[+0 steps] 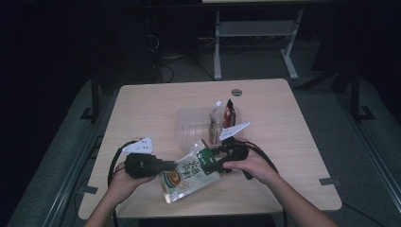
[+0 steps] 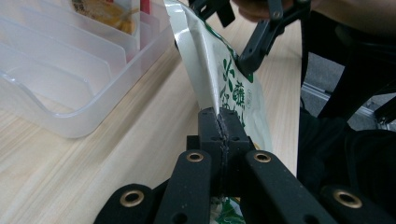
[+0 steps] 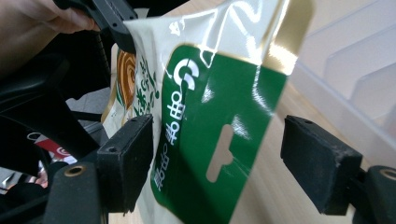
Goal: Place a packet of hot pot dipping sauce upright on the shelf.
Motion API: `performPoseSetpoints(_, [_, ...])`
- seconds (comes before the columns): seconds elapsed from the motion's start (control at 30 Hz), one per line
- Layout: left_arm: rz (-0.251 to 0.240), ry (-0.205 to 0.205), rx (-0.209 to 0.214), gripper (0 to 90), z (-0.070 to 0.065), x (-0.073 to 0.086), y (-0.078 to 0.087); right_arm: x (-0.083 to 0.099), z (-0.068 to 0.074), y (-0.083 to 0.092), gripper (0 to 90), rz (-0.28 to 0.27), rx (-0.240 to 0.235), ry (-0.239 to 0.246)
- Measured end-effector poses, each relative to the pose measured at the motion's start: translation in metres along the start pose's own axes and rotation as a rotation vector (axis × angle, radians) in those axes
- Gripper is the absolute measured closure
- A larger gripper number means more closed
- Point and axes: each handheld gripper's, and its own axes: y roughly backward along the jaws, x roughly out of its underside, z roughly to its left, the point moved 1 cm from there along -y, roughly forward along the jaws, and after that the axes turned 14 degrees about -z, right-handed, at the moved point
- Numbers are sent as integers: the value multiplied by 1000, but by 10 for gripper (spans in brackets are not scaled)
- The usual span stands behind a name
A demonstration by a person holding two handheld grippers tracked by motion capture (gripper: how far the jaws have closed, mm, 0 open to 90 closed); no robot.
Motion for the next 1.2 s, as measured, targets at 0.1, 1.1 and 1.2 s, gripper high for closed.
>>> performPoseSetpoints(0.1, [-3,-3,-2,900,-1,-1,-3,3,1,-4,271,15,-10,-12])
performPoseSetpoints(1.1, [-2,-7,-26,899,1,4,-12,3,6,-1,836,14,-61,-44])
performPoseSetpoints(1.2, [-2,0,-29,897,2,5,-13,2,7,0,876,20,-61,-40])
